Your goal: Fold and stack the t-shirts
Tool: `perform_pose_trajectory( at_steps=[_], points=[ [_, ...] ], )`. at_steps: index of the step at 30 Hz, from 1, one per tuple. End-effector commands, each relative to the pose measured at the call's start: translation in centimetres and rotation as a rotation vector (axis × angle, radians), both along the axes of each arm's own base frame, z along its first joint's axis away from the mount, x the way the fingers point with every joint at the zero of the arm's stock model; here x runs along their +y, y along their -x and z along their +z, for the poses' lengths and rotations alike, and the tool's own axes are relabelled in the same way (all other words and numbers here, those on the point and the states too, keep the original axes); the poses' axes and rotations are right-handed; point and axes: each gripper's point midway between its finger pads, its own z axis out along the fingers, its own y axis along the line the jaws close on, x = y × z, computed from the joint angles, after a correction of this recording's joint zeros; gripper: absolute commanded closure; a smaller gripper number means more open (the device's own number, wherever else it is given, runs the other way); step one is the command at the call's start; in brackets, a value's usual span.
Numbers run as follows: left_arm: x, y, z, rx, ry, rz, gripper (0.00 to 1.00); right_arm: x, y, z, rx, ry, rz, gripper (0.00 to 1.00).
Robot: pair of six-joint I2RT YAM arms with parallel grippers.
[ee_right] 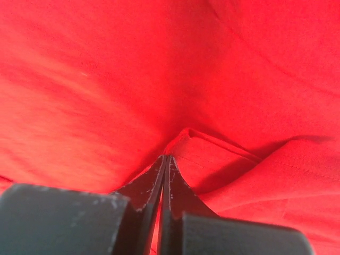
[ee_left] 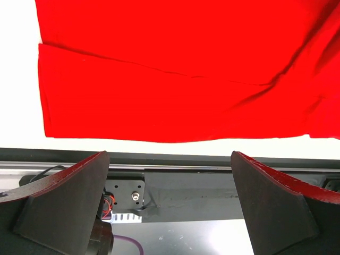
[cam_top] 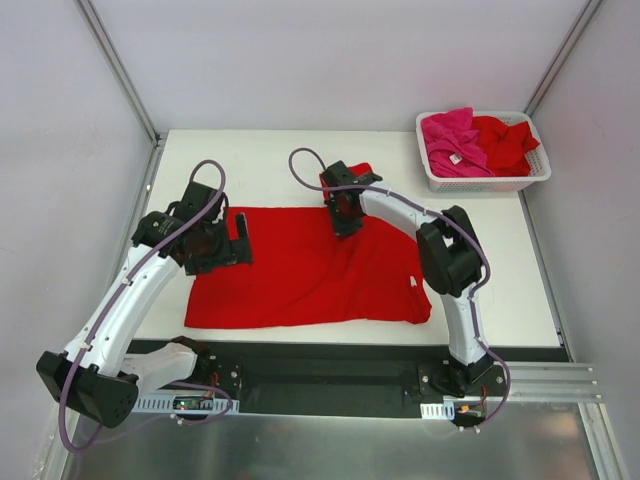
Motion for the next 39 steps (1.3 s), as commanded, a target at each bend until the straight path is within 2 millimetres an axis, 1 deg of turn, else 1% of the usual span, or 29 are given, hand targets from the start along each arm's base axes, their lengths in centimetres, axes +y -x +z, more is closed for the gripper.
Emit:
perform_pose_trajectory(
  at_steps=[1,2,6,13,20,22,23,24,25,26,27,28,29,30,32,33,35,36,37,39],
  points=[
    [0.0,0.2,0.9,-0.008,0.004,-0.025,0.01,1.6,-1.7,2.7,-0.06,-0.035,-0.007,0.99],
    [0.0,0.2,0.8,-0.006,0.004,-0.027,0.01,2.1,-2.2,3.4,-0.076,-0.045,-0.007,0.99],
    [0.0,0.3,0.7,-0.001,0.003,-0.029,0.01,2.9,-3.0,4.2,-0.08,-0.055,-0.001,0.99],
    [0.1,0.3,0.6,-0.003,-0.001,-0.038,0.01,3.9,-2.9,3.3,-0.057,-0.057,0.017,0.99],
    [0.0,0.3,0.4,0.01,-0.001,-0.04,0.01,4.1,-1.6,2.5,-0.023,-0.04,0.049,0.97],
    [-0.1,0.2,0.4,0.013,0.001,-0.041,0.01,4.2,-1.4,2.7,-0.018,-0.045,0.056,0.9],
    [-0.1,0.2,0.4,0.013,0.001,-0.041,0.01,4.2,-1.3,3.0,-0.025,-0.043,0.057,0.84],
    [-0.1,0.1,0.4,0.013,0.001,-0.041,0.01,4.3,-1.2,3.3,-0.03,-0.047,0.061,0.69],
    [-0.1,0.1,0.4,0.014,-0.001,-0.04,0.01,4.3,-1.1,3.7,-0.037,-0.046,0.063,0.6],
    [-0.2,0.1,0.4,0.014,0.0,-0.042,0.01,3.8,-1.1,4.5,-0.056,-0.037,0.059,0.51],
    [-0.2,0.0,0.5,0.01,0.001,-0.042,0.01,3.3,-1.2,4.9,-0.068,-0.025,0.047,0.3],
    [-0.2,-0.1,0.4,0.009,0.001,-0.044,0.01,2.8,-1.2,5.2,-0.077,-0.017,0.036,0.02],
    [-0.2,-0.1,0.4,0.009,0.001,-0.044,0.01,2.3,-1.0,5.5,-0.077,-0.011,0.025,0.04],
    [-0.5,0.1,0.5,0.016,0.018,-0.054,0.01,1.3,-0.7,5.9,-0.072,-0.012,-0.01,0.04],
    [-0.7,0.1,0.4,0.017,0.023,-0.059,0.01,-0.3,0.1,6.0,-0.067,0.017,-0.044,0.04],
    [-0.7,0.1,0.4,0.018,0.024,-0.059,0.0,-1.6,1.2,6.3,-0.064,0.034,-0.066,0.04],
    [-0.9,0.0,0.3,0.019,0.032,-0.068,0.01,-3.1,2.3,6.6,-0.064,0.058,-0.09,0.04],
    [-1.0,0.1,0.1,0.028,0.035,-0.074,0.01,-3.6,3.1,6.7,-0.058,0.064,-0.095,0.04],
    [-1.0,0.0,-0.1,0.036,0.032,-0.077,0.01,-4.6,4.4,6.8,-0.046,0.069,-0.107,0.04],
    [-1.0,-0.1,-0.7,0.049,0.019,-0.092,0.01,-6.1,6.0,6.7,-0.032,0.095,-0.119,0.04]
  ],
)
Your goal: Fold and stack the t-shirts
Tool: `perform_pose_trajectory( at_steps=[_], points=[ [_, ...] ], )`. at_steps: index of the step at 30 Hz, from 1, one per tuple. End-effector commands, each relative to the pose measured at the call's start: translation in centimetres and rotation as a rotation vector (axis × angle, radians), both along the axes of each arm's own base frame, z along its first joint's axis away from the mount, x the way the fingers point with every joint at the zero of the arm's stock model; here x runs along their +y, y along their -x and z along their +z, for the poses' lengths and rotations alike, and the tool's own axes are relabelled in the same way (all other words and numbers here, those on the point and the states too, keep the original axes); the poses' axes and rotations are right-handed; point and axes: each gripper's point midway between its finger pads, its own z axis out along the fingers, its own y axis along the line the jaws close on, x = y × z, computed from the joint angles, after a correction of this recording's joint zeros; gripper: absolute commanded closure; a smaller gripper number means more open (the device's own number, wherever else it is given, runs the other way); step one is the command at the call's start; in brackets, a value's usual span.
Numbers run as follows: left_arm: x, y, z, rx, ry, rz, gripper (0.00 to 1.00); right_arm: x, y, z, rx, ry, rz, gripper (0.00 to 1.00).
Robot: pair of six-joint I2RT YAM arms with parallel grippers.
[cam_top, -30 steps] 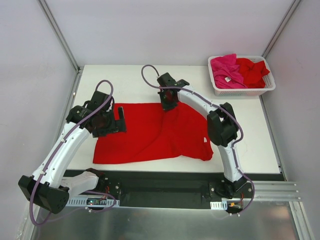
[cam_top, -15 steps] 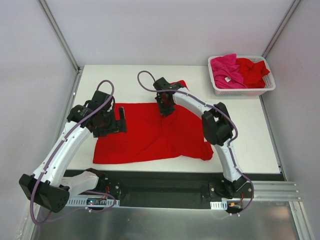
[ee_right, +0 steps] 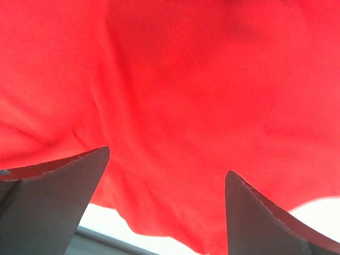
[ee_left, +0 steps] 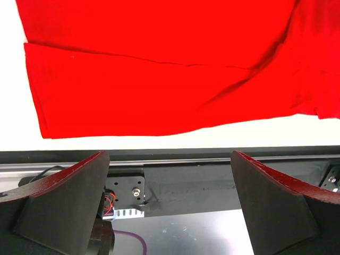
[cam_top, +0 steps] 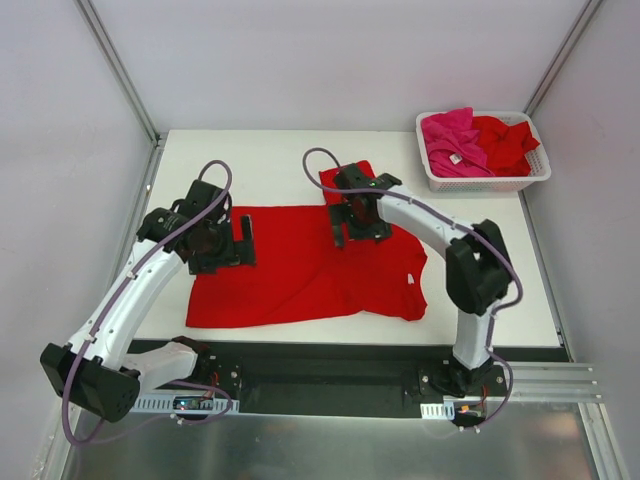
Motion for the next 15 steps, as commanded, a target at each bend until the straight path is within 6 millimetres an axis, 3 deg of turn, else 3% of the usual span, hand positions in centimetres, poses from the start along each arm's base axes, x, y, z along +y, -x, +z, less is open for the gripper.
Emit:
perform_pose_trajectory(
  at_steps=[1,8,15],
  points=[
    [-0.2,-0.5,-0.7,0.028,-0.016,-0.053,0.01,-4.0,4.1,2.4,-0.011,0.036,-0.066,0.04],
    [-0.9,-4.1,-2.7,0.087,-0.082,-0.117,0.01,-7.7,9.4,1.2,0.064,0.093,-0.054,0.04],
    [-2.1,-8.7,-5.9,0.127,-0.077,-0.14,0.01,-8.9,11.5,-1.5,0.089,0.117,-0.05,0.04]
  ],
)
